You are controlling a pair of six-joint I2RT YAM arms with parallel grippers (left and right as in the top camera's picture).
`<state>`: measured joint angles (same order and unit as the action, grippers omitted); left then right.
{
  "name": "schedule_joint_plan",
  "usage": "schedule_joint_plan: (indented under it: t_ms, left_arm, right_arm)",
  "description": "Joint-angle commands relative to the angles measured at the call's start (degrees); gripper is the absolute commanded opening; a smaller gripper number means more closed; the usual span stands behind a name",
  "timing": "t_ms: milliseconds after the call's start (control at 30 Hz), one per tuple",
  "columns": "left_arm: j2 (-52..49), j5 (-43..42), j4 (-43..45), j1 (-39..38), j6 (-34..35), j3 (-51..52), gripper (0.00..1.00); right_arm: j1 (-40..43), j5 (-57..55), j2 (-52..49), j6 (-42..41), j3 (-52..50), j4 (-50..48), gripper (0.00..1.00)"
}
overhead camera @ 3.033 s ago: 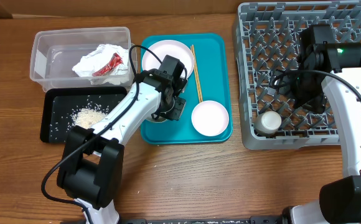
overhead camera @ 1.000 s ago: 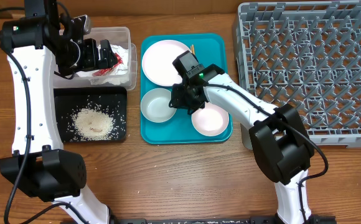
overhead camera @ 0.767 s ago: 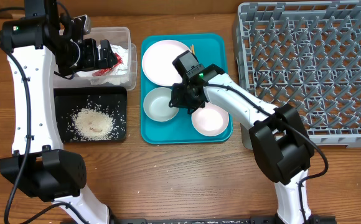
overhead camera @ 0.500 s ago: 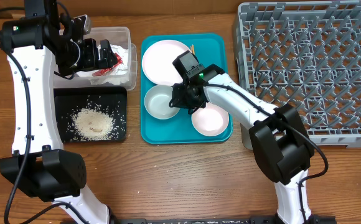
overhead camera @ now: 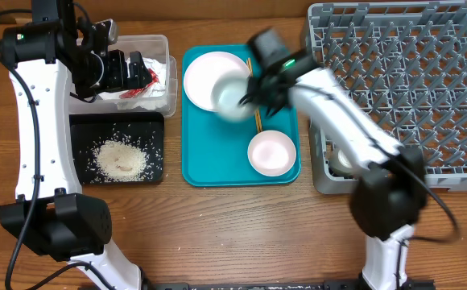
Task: Sort waste into correct bins and load items into the dishwasher
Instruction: 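Carry the bowl to the dish rack and set it in with right gripper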
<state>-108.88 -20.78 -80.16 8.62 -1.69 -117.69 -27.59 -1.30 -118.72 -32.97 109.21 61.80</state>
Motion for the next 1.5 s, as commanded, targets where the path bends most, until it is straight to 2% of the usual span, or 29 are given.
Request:
schedule_joint_plan:
  t_ms: [0, 167, 300, 500, 667, 833, 1167, 1467]
  left_arm:
    - [0.13, 0.42, 0.07, 0.00, -1.11, -1.16, 1.00]
    - [0.13, 0.42, 0.07, -0.13, -1.11, -1.16, 1.00]
    - [0.13, 0.42, 0.07, -0.11, -1.11, -1.16, 1.00]
    - [0.13, 0.39, 0.07, -0.13, -1.11, -1.16, 1.00]
    - [0.13, 0.42, 0.13, -0.17, -1.11, -1.16, 1.00]
    - [0.13, 0.42, 0.13, -0.17, -1.11, -1.16, 1.00]
    - [0.13, 0.42, 0.11, -0.28, -1.11, -1.16, 1.00]
    - [0.13, 0.42, 0.11, -0.28, -1.11, -1.16, 1.00]
  right_arm:
    - [3.58, -20.81, 10.95, -0.04, 8.04, 1.84, 0.04]
    - [5.38, -45.53, 12.70, -0.09, 8.15, 1.64, 0.04]
    - [7.21, -61.75, 10.19, 0.74, 5.20, -5.35, 0.04]
    - [10.64, -65.90, 2.25, 12.35, 5.05, -19.30, 0.04]
    - [12.94, -67.67, -4.09, 29.11, 5.05, -33.64, 0.04]
    - [14.10, -67.60, -9.31, 42.18, 5.05, -44.63, 0.04]
    - [13.53, -67.17, -13.75, 43.50, 4.48, -38.58, 0.04]
    - [12.15, -66.10, -13.97, 43.50, 3.26, -38.47, 0.04]
